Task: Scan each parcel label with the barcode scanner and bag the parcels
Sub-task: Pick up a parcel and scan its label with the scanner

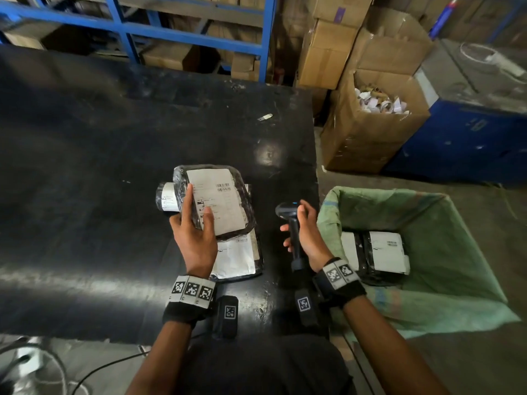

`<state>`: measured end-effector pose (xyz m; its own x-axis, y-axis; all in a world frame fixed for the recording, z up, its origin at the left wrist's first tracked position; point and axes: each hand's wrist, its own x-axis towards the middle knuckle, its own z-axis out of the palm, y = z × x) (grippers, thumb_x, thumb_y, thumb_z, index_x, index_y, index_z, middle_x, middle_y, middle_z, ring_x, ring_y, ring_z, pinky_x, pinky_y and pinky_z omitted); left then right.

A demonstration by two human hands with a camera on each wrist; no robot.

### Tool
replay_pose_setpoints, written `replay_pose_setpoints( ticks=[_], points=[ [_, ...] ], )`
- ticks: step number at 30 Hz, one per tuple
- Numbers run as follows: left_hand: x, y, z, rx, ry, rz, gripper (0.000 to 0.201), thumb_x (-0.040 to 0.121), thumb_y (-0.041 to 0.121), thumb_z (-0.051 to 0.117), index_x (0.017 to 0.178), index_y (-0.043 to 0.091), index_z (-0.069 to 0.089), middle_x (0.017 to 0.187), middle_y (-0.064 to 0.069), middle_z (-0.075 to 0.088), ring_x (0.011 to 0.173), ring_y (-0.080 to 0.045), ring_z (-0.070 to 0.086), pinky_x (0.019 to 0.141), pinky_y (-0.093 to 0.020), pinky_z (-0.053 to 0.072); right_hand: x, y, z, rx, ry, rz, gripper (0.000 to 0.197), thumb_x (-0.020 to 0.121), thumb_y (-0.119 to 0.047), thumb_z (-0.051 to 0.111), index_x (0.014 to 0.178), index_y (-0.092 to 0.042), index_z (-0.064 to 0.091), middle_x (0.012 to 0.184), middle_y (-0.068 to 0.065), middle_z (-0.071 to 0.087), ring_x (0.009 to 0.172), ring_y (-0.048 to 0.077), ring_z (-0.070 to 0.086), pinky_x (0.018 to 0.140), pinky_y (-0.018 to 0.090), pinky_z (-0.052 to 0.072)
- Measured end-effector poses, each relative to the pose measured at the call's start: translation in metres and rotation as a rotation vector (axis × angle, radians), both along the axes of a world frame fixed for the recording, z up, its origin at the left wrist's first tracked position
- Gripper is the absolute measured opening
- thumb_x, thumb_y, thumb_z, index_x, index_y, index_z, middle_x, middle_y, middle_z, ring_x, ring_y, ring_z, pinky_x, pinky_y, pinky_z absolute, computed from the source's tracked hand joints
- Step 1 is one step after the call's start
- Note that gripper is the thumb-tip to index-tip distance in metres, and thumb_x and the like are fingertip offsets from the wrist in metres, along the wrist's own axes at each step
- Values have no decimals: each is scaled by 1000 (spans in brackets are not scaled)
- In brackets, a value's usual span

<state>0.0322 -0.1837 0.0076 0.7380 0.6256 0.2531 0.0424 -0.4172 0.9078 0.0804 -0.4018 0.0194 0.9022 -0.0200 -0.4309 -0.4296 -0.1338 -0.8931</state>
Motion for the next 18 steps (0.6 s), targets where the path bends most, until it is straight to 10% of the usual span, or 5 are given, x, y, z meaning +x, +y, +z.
replay_pose_setpoints(
  ticks=[6,9,12,14,18],
  points=[
    [-4,5,8,-1,-24,-60,59,98,24,62,153,33,41,130,-12,60,106,-5,45,94,-7,37,-9,-7,-90,-25,176,-81,49,104,-43,31,148,-28,17,107,21,61,52,20,59,38,24,49],
    [-3,4,14,-27,-38,-110,58,99,22,62,153,29,42,142,-5,55,121,-15,49,97,2,32,-12,-7,-98,-21,166,-112,51,105,-37,32,151,-24,14,140,24,50,84,24,63,63,29,58],
    [0,3,14,-76,-74,-192,57,99,24,61,152,27,42,144,14,50,133,-15,49,113,-24,40,-8,-10,-88,-218,209,-24,58,105,-40,30,155,-20,10,153,19,37,131,36,47,107,40,35],
    [1,1,11,-110,-58,-234,58,98,32,60,152,32,41,141,27,48,134,-15,49,112,-43,45,-6,-11,-77,-367,167,16,64,102,-48,32,157,-28,6,150,22,39,137,39,40,113,46,28],
    [3,-6,11,-227,-22,-299,57,97,37,60,151,39,41,142,26,48,137,-10,47,112,-46,45,-11,-3,-25,-313,-198,70,62,98,-55,35,154,-42,11,128,25,57,124,40,53,105,49,41]
  ],
)
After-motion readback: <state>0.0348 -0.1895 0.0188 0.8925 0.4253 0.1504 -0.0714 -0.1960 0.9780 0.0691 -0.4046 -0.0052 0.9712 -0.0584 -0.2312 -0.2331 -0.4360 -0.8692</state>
